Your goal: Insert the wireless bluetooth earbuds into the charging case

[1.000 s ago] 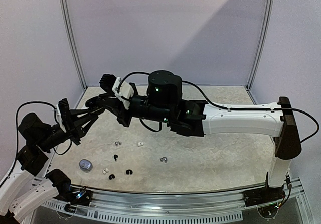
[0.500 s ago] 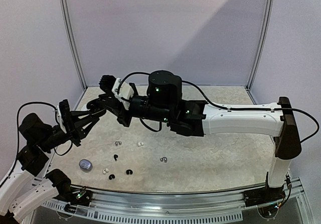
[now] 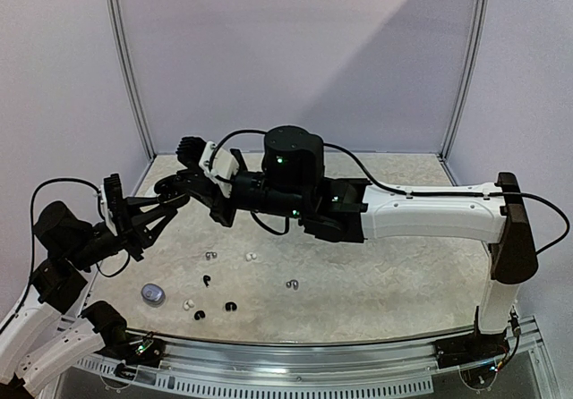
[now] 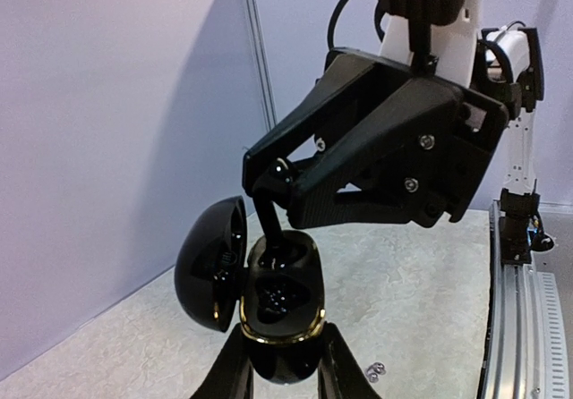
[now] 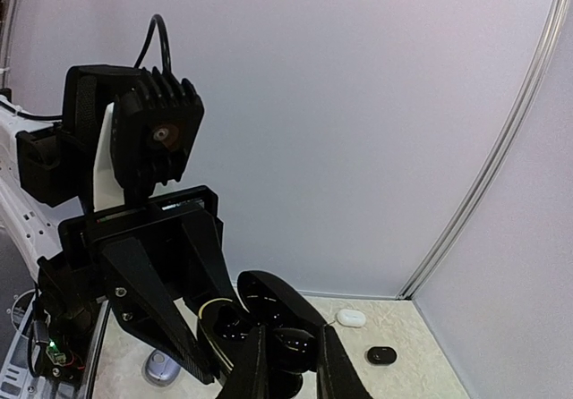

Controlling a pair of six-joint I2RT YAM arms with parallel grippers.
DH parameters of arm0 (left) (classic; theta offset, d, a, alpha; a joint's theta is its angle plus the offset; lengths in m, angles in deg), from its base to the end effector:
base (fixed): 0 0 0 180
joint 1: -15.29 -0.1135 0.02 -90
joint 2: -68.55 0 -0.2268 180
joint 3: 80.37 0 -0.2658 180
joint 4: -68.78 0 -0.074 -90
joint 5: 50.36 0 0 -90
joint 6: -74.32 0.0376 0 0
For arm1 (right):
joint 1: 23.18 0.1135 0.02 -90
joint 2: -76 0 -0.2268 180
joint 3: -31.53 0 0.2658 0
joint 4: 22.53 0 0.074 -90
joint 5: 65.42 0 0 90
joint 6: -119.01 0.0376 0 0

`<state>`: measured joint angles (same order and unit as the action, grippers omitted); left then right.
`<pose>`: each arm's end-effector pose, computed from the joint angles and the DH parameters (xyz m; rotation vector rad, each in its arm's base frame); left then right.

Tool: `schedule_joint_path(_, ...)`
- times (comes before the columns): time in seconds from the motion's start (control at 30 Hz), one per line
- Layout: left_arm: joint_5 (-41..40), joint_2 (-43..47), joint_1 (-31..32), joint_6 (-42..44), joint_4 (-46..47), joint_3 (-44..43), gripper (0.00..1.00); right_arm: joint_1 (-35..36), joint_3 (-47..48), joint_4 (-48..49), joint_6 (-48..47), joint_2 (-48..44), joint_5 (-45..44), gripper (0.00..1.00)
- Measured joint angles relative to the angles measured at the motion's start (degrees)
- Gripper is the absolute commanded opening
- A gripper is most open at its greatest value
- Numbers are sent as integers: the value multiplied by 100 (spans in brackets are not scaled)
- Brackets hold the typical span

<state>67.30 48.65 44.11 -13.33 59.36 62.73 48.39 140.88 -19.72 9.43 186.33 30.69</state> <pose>0.1382 -0.0959 0.2826 0.7762 1.2774 -0.7210 0.1467 0.4527 0.3252 -1.1984 1.0517 0.7968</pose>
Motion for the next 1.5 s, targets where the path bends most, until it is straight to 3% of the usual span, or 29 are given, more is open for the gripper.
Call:
schedule_joint_path(0.43, -7, -2, 0, -46, -7, 0, 0, 2, 68, -94, -28, 50, -120, 0)
schedule_joint_path(0.57, -24, -7, 0, -52, -9, 0, 0, 4, 70, -92, -94, 61, -136, 13)
schedule_joint_path(0.73, -46, -9, 0, -55, -26, 0, 0, 2, 129, -155, -188, 94, -131, 18)
schedule_joint_path(1.5, -107, -7, 0, -94, -94, 0, 0, -15, 240, -299, -227, 166, -155, 22)
